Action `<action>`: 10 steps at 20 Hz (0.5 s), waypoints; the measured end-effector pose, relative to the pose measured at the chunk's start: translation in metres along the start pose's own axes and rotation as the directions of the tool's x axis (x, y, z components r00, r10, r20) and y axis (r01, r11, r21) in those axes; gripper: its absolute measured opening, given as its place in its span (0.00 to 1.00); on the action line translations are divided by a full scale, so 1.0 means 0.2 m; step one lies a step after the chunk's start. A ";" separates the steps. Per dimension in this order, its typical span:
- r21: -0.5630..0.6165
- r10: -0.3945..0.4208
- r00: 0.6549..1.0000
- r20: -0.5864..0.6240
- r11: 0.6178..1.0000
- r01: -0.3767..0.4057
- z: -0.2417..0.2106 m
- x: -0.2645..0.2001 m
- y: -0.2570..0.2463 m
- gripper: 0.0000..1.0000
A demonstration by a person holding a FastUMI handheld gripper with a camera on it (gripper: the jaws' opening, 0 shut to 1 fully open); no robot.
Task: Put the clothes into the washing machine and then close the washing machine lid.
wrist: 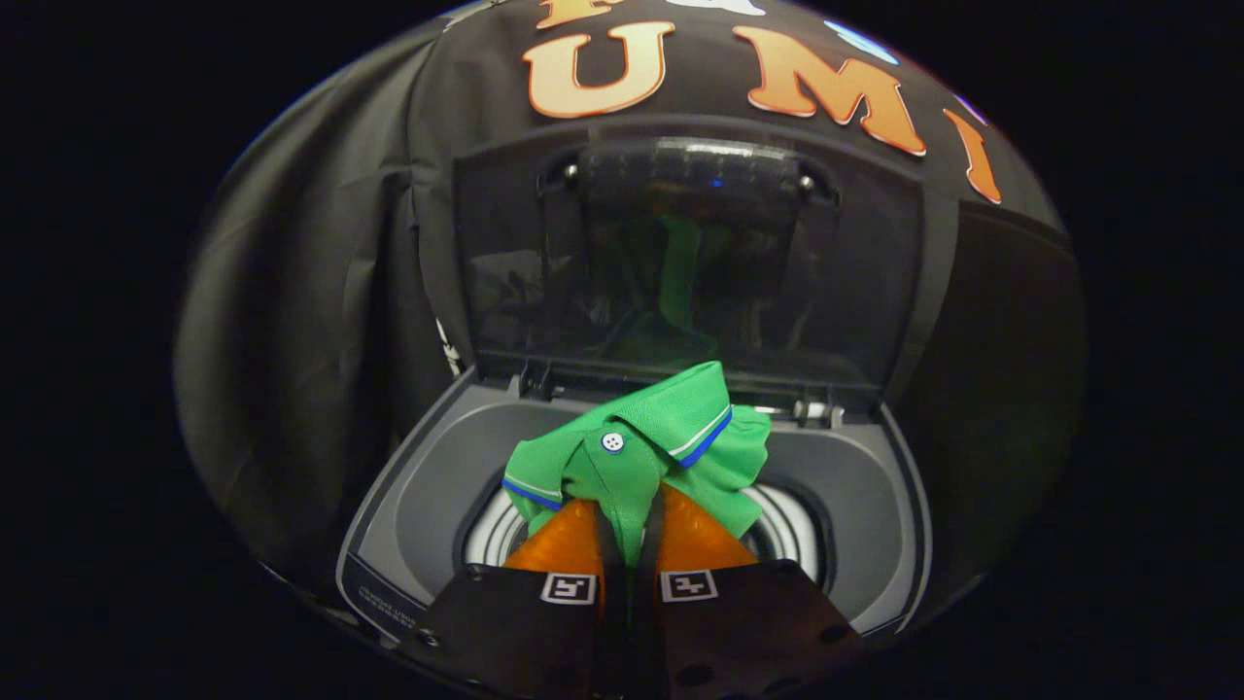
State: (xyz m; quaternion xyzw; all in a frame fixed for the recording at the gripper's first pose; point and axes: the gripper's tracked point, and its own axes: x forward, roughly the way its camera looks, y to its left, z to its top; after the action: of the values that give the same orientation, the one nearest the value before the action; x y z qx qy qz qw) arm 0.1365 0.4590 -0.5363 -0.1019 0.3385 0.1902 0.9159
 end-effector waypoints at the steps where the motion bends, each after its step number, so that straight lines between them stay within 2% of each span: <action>1: 0.013 -0.001 1.000 -0.026 1.000 0.002 -0.05 0.01 0.00 0.11; 4: 0.035 -0.014 0.998 -0.054 0.999 0.015 -0.11 0.03 -0.02 0.11; 10: 0.115 -0.014 0.967 -0.256 0.992 0.045 -0.33 0.09 -0.06 0.11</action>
State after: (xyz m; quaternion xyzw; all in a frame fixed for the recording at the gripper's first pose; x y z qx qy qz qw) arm 0.1161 0.4319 -0.5981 -0.0752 0.4626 0.1411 0.8720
